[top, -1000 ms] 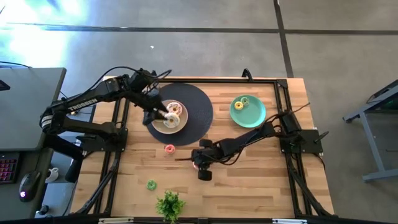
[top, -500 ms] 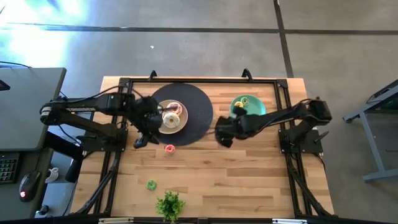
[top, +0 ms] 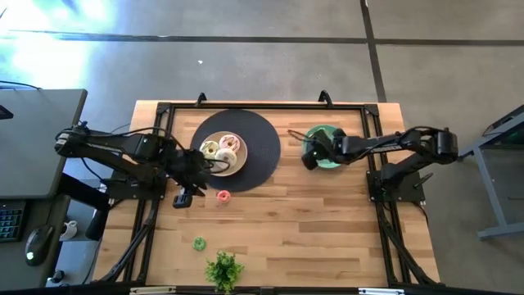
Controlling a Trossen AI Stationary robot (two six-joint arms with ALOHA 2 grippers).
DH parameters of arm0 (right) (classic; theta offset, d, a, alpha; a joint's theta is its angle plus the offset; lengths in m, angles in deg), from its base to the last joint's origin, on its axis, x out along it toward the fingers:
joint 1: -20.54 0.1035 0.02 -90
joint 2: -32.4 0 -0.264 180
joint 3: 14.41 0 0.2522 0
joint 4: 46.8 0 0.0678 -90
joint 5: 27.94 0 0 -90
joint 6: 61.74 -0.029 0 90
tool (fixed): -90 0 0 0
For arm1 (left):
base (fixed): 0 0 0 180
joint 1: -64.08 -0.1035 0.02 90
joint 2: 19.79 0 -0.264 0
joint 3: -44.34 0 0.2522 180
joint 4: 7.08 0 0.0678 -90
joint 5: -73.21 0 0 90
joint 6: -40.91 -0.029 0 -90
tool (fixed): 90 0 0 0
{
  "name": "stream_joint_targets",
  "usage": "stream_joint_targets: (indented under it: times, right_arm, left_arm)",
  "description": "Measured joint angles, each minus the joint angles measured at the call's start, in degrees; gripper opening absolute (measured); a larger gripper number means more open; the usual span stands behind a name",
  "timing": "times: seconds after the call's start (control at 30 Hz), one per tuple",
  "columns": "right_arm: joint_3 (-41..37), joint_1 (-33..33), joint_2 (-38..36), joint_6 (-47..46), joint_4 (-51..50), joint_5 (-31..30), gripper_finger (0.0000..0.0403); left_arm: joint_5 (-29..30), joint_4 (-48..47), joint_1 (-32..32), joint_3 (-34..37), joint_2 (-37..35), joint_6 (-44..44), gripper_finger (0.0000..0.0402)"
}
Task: Pick & Place donuts
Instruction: Put the bottom small pink donut on the green plate, then put the small green donut on the green plate
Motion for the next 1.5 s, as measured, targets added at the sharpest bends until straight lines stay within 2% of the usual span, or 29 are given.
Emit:
stream_joint_targets:
  times: [0.1,0.33,0.5,0.63,0.8,1.03,1.2,1.5]
  right_arm:
    - [-2.76,-1.91,-0.52,0.01,5.02,4.08,0.0011]
    - [-10.67,-3.05,-0.52,2.88,19.43,2.66,0.0036]
    - [-11.45,-2.99,-0.52,7.58,22.61,5.31,0.0063]
    - [-8.85,-2.99,-0.54,10.84,22.84,5.55,0.0091]
    - [-4.57,-2.96,-0.56,13.78,22.37,7.17,0.0131]
    - [3.08,-1.72,-0.56,13.24,22.01,11.14,0.0169]
    - [8.46,2.28,-0.56,13.80,22.44,14.67,0.0173]
    - [11.52,8.51,-0.58,15.12,22.50,14.18,0.0161]
  left_arm:
    - [-0.05,-0.02,0.26,0.00,0.00,0.89,0.0106]
    - [-0.05,-0.17,0.62,0.00,0.00,3.29,0.0106]
    - [0.14,-1.95,2.46,0.00,0.00,3.34,0.0106]
    - [0.18,-1.49,5.36,0.69,-0.02,4.37,0.0106]
    - [3.77,-1.45,10.22,2.47,-0.02,7.69,0.0106]
    - [7.00,1.58,16.34,7.93,-0.02,13.69,0.0106]
    - [5.53,7.93,20.23,13.68,-0.02,18.99,0.0106]
    - [5.00,27.12,28.61,26.09,0.00,23.02,0.0106]
